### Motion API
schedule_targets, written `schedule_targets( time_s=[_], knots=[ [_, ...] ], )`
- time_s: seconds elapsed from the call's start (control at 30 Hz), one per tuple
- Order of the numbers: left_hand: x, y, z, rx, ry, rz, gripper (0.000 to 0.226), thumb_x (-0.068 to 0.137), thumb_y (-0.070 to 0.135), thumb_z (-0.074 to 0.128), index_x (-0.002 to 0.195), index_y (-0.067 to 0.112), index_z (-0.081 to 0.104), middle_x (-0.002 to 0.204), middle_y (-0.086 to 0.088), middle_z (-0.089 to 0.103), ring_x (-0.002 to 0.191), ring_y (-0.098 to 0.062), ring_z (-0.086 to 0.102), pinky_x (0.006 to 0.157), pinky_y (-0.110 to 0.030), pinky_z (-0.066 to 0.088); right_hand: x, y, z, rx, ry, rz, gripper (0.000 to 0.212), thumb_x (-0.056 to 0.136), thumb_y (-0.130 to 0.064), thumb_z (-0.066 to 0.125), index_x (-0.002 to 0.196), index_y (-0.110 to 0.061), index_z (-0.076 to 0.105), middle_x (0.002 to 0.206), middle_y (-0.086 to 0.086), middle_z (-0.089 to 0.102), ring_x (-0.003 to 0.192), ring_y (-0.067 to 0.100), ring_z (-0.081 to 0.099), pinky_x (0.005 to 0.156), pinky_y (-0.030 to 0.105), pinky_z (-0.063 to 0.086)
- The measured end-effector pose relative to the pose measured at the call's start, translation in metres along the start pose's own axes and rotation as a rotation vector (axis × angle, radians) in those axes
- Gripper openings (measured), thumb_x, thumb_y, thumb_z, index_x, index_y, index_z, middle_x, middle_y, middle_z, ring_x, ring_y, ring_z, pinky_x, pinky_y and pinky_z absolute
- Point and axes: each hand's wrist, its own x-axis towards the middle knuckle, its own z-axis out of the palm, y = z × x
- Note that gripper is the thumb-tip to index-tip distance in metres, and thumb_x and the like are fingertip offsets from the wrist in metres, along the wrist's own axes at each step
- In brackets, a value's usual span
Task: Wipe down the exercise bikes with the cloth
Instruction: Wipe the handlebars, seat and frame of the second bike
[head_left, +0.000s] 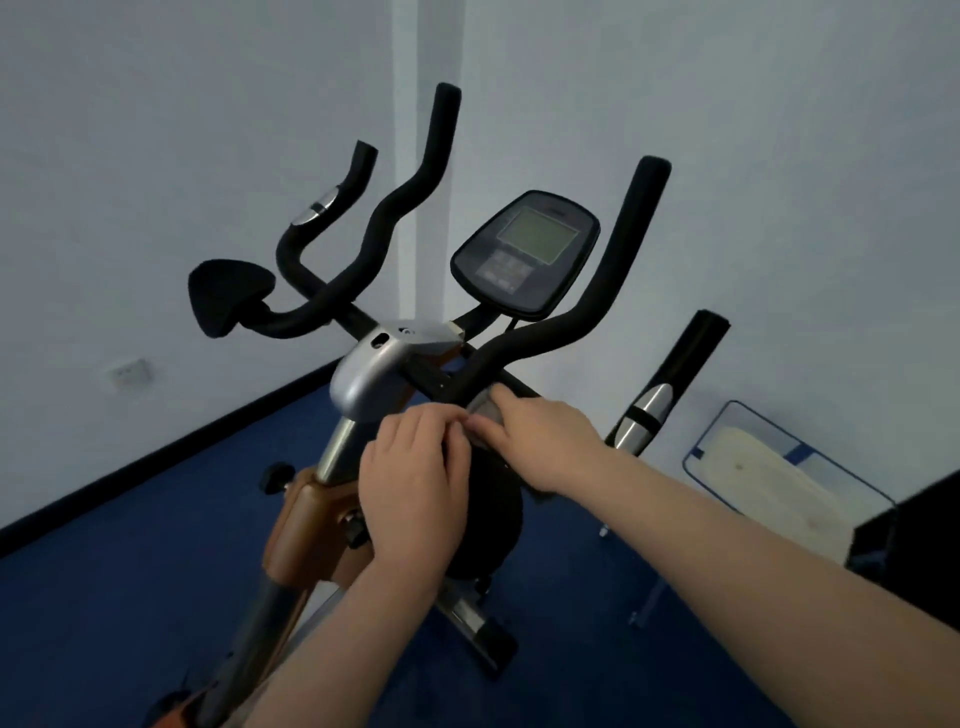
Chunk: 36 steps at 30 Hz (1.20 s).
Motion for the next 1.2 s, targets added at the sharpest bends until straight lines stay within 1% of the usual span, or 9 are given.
schedule_targets(
  time_s=[0.13,0.27,0.43,0.57,0.7,0.8,0.97,1.07,1.2],
  knots=[
    [0.005,0.008,-0.006,-0.074,-0.036,-0.085,0.017,0.09,0.017,0.054,0.098,0.024,0.066,0.093,0.01,0.064,0.089,-0.013,0.057,0.077,-0.038,0.046,-0.044,0.019,-0.001,-0.139,0.086,-0.146,0.048,0.1,-0.05,0.037,0.139,-0.024,0.033,0.107,0.005,0.053,0.083,0.027,0.057,0.065,0.037,0.042],
    [0.017,0.024,-0.004,-0.059,-0.146,-0.072,0.018,0.091,0.02,0.054,0.1,0.033,0.064,0.096,0.02,0.059,0.095,-0.002,0.049,0.086,-0.024,0.025,-0.08,0.066,-0.012,-0.337,0.248,-0.358,0.047,0.096,-0.05,0.044,0.13,-0.021,0.058,0.115,0.002,0.062,0.103,0.023,0.06,0.105,0.043,0.04],
    [0.028,0.05,0.01,-0.183,-0.229,-0.081,0.018,0.095,0.017,0.056,0.099,0.032,0.065,0.089,0.019,0.063,0.082,-0.004,0.056,0.095,-0.028,0.035,-0.089,0.063,0.011,-0.005,0.567,-0.024,0.036,0.094,-0.043,0.05,0.115,-0.021,0.068,0.138,0.004,0.056,0.135,0.024,0.043,0.12,0.047,0.011],
    [0.022,0.058,0.022,-0.115,-0.278,-0.005,0.021,0.094,0.013,0.056,0.101,0.03,0.066,0.094,0.015,0.068,0.089,-0.009,0.062,0.09,-0.028,0.036,-0.085,0.073,0.017,-0.143,0.525,-0.285,0.036,0.095,-0.043,0.052,0.114,-0.018,0.07,0.122,0.003,0.065,0.123,0.022,0.054,0.118,0.047,0.02],
    [0.029,0.059,0.029,-0.096,-0.35,-0.034,0.02,0.095,0.018,0.054,0.102,0.033,0.065,0.093,0.016,0.067,0.08,-0.006,0.059,0.082,-0.031,0.041,-0.066,0.112,-0.02,-0.047,0.695,-0.071,0.033,0.097,-0.031,0.048,0.112,-0.012,0.07,0.128,0.006,0.062,0.127,0.023,0.052,0.12,0.046,0.017],
    [0.034,0.061,0.034,-0.098,-0.43,-0.024,0.018,0.096,0.022,0.053,0.103,0.034,0.065,0.091,0.02,0.062,0.07,-0.002,0.055,0.069,-0.029,0.041,-0.067,0.091,0.002,0.084,0.686,-0.007,0.036,0.099,-0.033,0.045,0.117,-0.013,0.068,0.138,0.006,0.056,0.136,0.022,0.043,0.119,0.049,0.018],
    [0.03,0.054,0.036,-0.005,-0.436,0.021,0.015,0.095,0.026,0.054,0.1,0.036,0.065,0.092,0.019,0.067,0.072,-0.004,0.06,0.064,-0.026,0.044,-0.064,0.128,-0.024,-0.066,0.653,-0.28,0.03,0.095,-0.029,0.053,0.108,-0.01,0.072,0.118,0.007,0.066,0.12,0.024,0.058,0.116,0.047,0.026],
    [0.028,0.054,0.035,-0.005,-0.415,-0.017,0.016,0.095,0.026,0.054,0.097,0.036,0.065,0.081,0.02,0.066,0.059,-0.001,0.053,0.055,-0.02,0.038,-0.046,0.155,-0.055,-0.252,0.717,-0.376,0.021,0.09,-0.024,0.062,0.098,-0.008,0.074,0.108,0.007,0.069,0.11,0.024,0.063,0.112,0.048,0.034],
    [0.028,0.057,0.033,0.017,-0.393,-0.038,0.016,0.094,0.024,0.057,0.092,0.036,0.067,0.059,0.022,0.051,0.054,0.006,0.05,0.049,-0.013,0.025,-0.029,0.158,-0.062,0.006,0.745,-0.154,0.019,0.087,-0.021,0.066,0.103,-0.011,0.071,0.101,0.006,0.063,0.096,0.025,0.058,0.076,0.039,0.053]
  ],
)
